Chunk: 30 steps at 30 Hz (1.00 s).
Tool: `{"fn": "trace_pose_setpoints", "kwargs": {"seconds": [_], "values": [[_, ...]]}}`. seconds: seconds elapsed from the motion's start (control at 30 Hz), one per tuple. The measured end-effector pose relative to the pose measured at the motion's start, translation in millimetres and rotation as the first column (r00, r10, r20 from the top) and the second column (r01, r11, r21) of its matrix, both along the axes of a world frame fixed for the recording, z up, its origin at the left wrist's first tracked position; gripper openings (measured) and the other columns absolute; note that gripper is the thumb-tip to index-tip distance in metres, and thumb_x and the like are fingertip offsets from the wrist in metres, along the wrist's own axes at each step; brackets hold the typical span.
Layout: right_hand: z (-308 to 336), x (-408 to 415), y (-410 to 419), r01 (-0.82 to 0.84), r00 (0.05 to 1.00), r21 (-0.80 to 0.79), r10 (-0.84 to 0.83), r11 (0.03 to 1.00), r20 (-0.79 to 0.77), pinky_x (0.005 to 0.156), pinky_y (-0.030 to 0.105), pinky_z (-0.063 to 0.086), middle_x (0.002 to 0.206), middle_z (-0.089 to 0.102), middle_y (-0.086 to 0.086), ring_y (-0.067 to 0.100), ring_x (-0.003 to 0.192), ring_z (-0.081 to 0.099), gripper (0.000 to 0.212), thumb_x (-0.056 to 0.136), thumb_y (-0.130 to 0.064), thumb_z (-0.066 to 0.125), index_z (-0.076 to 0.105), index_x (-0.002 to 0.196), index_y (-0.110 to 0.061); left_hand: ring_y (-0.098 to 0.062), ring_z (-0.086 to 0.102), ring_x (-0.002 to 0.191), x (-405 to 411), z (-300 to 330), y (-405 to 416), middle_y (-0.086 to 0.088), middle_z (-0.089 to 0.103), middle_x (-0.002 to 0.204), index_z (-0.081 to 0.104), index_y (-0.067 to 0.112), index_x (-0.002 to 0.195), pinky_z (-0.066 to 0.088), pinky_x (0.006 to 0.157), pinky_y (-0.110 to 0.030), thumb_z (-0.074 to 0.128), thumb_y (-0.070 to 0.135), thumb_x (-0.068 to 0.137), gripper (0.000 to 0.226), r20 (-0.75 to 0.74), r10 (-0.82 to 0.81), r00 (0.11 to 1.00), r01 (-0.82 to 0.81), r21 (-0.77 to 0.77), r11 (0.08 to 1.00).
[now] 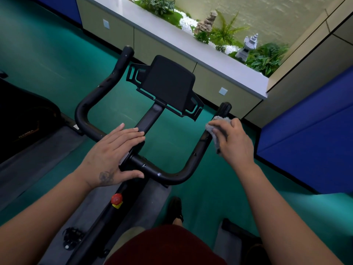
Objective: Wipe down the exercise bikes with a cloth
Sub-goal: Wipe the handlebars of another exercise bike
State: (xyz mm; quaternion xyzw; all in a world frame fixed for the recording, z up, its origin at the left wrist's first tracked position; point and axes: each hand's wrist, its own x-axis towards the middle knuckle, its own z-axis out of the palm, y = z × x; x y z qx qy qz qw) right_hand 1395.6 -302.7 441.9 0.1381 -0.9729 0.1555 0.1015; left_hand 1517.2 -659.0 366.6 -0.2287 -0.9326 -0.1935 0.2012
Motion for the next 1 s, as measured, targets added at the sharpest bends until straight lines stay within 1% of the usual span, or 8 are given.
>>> {"fn": "trace_pose_setpoints", "kwargs": {"seconds": [0.07, 0.17, 0.37, 0.5, 0.57, 0.67, 0.87, 1.0], "values": [[5.7, -6.9, 0.9, 0.037, 0.999, 0.007, -0.037, 0.999, -0.015, 0.064, 0.037, 0.052, 0.1, 0.044, -0.002, 0.025, 0.075, 0.057, 0.022, 0.107, -0.047, 0.052, 0.065, 0.124, -0.049, -0.022, 0.043, 0.154, -0.1, 0.0, 0.1, -0.006, 0.054, 0.158, 0.056, 0.005, 0.151, 0.027, 0.13, -0.058, 0.076, 0.078, 0.082, 0.102, 0.0, 0.006, 1.0, -0.006, 0.002, 1.0], [2.2, -9.2, -0.2, 0.07, 0.998, -0.061, -0.069, 0.996, 0.004, 0.064, 0.035, 0.049, 0.1, 0.046, -0.003, 0.023, 0.079, 0.057, 0.021, 0.106, -0.048, 0.054, 0.065, 0.124, -0.05, -0.022, 0.044, 0.154, 0.7, -1.2, 0.9, -0.006, 0.055, 0.158, 0.057, 0.004, 0.15, 0.028, 0.129, -0.058, 0.077, 0.077, 0.082, 0.102, -0.01, 0.018, 1.0, -0.018, 0.001, 1.0], [-15.7, 17.9, -8.5, 0.042, 0.995, -0.172, -0.025, 0.984, 0.101, 0.074, 0.041, 0.056, 0.1, 0.05, -0.004, 0.019, 0.084, 0.059, 0.018, 0.106, -0.045, 0.056, 0.067, 0.119, -0.049, -0.023, 0.045, 0.153, 0.2, -1.6, 1.7, -0.007, 0.055, 0.157, 0.057, 0.004, 0.15, 0.03, 0.128, -0.059, 0.077, 0.076, 0.082, 0.101, -0.019, 0.019, 1.0, -0.019, 0.01, 1.0], [0.1, 3.9, -6.1, -0.004, 0.997, -0.022, 0.006, 1.0, 0.072, 0.066, 0.037, 0.052, 0.099, 0.044, -0.005, 0.021, 0.079, 0.057, 0.02, 0.105, -0.053, 0.052, 0.067, 0.117, -0.048, -0.024, 0.046, 0.152, 0.1, -2.7, 1.6, -0.007, 0.055, 0.157, 0.058, 0.004, 0.15, 0.03, 0.128, -0.059, 0.076, 0.076, 0.083, 0.1, -0.018, 0.021, 1.0, -0.021, 0.014, 1.0], [6.4, -5.3, -6.0, 0.017, 0.998, 0.009, -0.018, 1.0, 0.054, 0.066, 0.037, 0.051, 0.101, 0.043, -0.004, 0.023, 0.079, 0.057, 0.022, 0.106, -0.053, 0.05, 0.066, 0.119, -0.047, -0.024, 0.046, 0.152, -0.7, -2.7, 1.3, -0.007, 0.055, 0.157, 0.057, 0.004, 0.15, 0.03, 0.128, -0.06, 0.076, 0.077, 0.083, 0.1, -0.015, 0.021, 1.0, -0.021, 0.011, 1.0], [0.8, -2.3, -9.2, 0.067, 0.995, -0.079, -0.061, 0.995, 0.075, 0.07, 0.04, 0.055, 0.102, 0.046, -0.003, 0.023, 0.081, 0.059, 0.02, 0.106, -0.05, 0.053, 0.067, 0.12, -0.046, -0.023, 0.046, 0.152, 0.0, -2.9, 1.3, -0.006, 0.055, 0.158, 0.057, 0.005, 0.15, 0.031, 0.127, -0.06, 0.075, 0.077, 0.083, 0.1, -0.015, 0.024, 1.0, -0.024, 0.014, 1.0], [-19.9, 28.6, -8.0, 0.066, 0.986, -0.221, -0.03, 0.973, 0.161, 0.078, 0.039, 0.053, 0.106, 0.055, -0.005, 0.017, 0.094, 0.059, 0.019, 0.106, -0.04, 0.055, 0.066, 0.12, -0.048, -0.024, 0.046, 0.152, 0.4, -2.9, 1.7, -0.007, 0.055, 0.157, 0.058, 0.004, 0.15, 0.031, 0.127, -0.06, 0.076, 0.077, 0.083, 0.1, -0.028, 0.022, 0.999, -0.022, 0.019, 1.0], [-9.1, 14.4, -5.4, 0.059, 0.987, -0.095, -0.044, 0.994, 0.154, 0.073, 0.039, 0.053, 0.101, 0.049, -0.006, 0.02, 0.088, 0.06, 0.018, 0.106, -0.046, 0.054, 0.063, 0.12, -0.052, -0.023, 0.046, 0.152, -0.2, -4.2, 0.7, -0.007, 0.055, 0.158, 0.058, 0.004, 0.15, 0.031, 0.127, -0.06, 0.075, 0.077, 0.083, 0.1, -0.026, 0.021, 0.999, -0.021, 0.016, 1.0]]}}
